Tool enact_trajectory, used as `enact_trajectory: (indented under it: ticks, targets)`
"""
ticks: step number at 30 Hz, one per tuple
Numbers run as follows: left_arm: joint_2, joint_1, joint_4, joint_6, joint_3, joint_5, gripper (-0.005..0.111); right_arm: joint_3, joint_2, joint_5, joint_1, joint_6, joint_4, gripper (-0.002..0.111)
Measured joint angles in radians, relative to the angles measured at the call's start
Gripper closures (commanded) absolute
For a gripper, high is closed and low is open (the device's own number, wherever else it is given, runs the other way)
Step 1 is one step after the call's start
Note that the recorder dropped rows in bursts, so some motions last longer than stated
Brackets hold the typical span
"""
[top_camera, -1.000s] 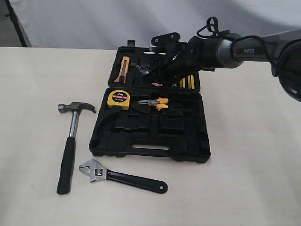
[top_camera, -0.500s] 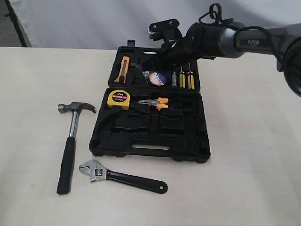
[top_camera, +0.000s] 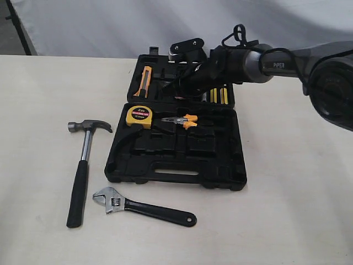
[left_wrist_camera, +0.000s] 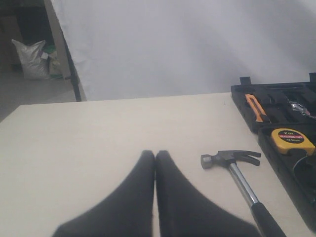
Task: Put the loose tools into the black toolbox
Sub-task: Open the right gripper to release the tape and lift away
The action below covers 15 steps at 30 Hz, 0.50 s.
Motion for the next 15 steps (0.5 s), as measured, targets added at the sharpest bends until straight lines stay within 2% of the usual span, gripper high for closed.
enact_trajectory:
  ticks: [9,15]
  targets:
    - [0.0,0.0,0.0,0.0,0.0,0.0,0.105,0.0,-0.025,0.019,0.0,-0.003,0.0,0.108]
    - [0.0,0.0,0.0,0.0,0.0,0.0,0.105,0.0,-0.168,0.143,-0.023,-0.003,0.0,0.108]
